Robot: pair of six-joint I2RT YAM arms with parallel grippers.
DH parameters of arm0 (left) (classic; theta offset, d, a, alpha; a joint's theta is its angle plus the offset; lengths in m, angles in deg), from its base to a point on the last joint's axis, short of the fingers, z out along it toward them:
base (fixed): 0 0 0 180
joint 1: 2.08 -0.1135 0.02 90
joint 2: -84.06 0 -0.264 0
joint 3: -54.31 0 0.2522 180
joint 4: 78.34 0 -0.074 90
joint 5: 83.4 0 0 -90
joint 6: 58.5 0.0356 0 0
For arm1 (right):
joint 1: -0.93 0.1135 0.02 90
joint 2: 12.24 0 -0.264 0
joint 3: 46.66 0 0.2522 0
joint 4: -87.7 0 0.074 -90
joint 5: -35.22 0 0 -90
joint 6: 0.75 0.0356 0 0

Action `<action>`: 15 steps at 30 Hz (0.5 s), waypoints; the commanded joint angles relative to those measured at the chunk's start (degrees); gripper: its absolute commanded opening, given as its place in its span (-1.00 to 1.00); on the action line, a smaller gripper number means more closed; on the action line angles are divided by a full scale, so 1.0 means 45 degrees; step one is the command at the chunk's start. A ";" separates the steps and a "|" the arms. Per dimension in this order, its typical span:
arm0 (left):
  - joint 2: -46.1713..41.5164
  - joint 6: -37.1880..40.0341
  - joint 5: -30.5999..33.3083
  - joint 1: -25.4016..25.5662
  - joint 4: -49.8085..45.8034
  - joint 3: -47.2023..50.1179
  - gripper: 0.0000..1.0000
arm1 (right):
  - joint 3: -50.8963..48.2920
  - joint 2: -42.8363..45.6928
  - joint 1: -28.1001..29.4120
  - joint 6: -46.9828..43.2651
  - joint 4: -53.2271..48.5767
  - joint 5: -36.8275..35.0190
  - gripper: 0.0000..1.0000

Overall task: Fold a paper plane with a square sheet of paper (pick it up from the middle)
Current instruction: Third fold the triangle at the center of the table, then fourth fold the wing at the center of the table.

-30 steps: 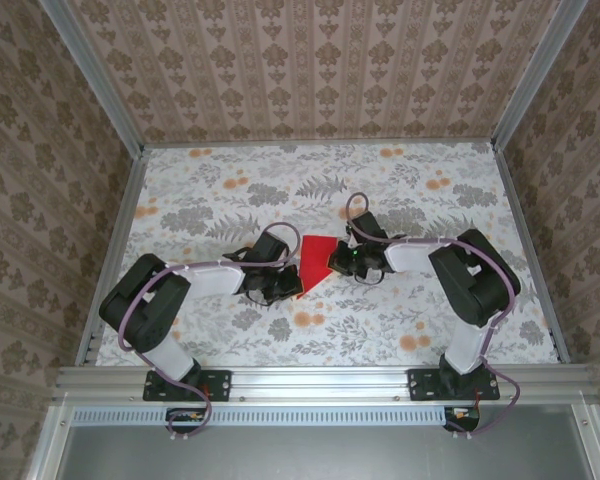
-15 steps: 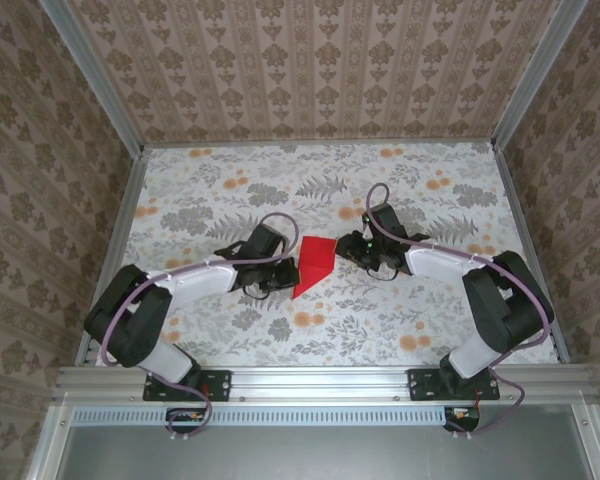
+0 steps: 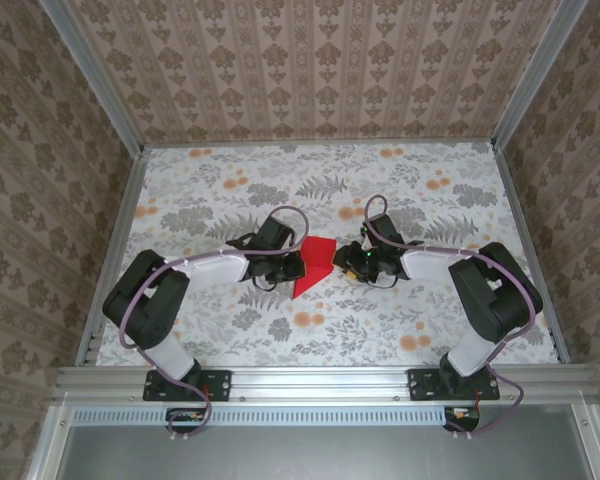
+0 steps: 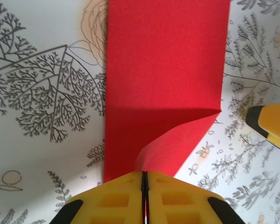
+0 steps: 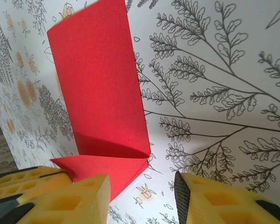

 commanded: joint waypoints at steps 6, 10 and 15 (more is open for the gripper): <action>0.0734 0.0402 0.1350 -0.0139 -0.1108 -0.0707 -0.91 | 0.0208 -0.0717 0.0256 0.0443 0.0402 0.0624 -0.16; 0.1016 0.0340 0.1269 -0.0122 -0.1262 -0.0778 -0.92 | 0.0336 -0.1011 0.0355 0.0517 0.0623 0.0836 -0.21; 0.1071 0.0354 0.1190 -0.0120 -0.1242 -0.0788 -0.93 | 0.0395 -0.1213 0.0418 0.0712 0.1087 0.1055 -0.28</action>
